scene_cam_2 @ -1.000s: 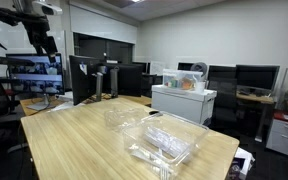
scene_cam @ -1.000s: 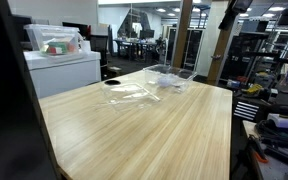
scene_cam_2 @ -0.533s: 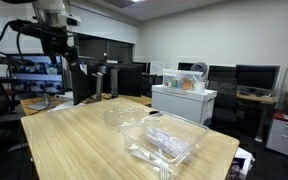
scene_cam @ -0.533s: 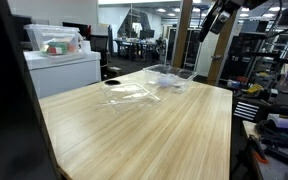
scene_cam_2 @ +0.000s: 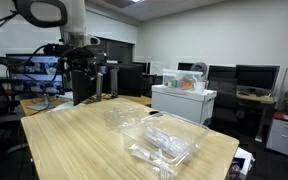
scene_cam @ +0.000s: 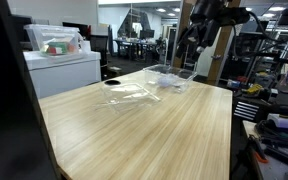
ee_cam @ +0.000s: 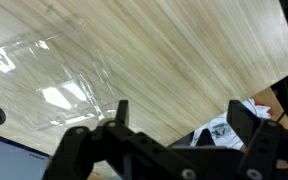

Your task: Put the fork in the container and the lid on top

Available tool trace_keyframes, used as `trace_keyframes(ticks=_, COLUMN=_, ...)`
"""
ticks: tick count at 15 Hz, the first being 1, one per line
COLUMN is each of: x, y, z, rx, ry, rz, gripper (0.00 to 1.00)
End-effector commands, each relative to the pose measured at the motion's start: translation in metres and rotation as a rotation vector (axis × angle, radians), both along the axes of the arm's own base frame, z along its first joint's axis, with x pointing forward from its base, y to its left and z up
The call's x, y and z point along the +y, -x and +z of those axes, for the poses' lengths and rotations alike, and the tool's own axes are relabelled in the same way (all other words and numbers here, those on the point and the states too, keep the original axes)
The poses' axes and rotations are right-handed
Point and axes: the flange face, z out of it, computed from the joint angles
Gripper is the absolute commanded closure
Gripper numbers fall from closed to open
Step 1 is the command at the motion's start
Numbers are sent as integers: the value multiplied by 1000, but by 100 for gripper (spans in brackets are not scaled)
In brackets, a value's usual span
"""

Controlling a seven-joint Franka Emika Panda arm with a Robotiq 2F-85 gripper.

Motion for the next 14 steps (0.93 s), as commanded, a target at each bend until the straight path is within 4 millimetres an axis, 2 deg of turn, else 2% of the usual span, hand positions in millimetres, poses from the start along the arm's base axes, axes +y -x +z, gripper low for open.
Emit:
trace_keyframes(ticks=1, x=-3, y=-36, z=-30, rx=-7, ry=94, rz=104, gripper=0)
trace_keyframes(ticks=6, x=2, y=-92, z=-66, rx=-98, ry=193, rz=95, gripper=0)
trace_keyframes(ticks=7, x=4, y=-69, z=-53, rx=-78, ry=167, rz=92, gripper=0)
trace_keyframes(ticks=10, x=6, y=-90, z=-69, rx=-75, ry=197, rz=94, gripper=0)
trace_keyframes(ticks=14, x=4, y=-92, z=-80, rx=-104, ry=199, rz=140, gripper=0)
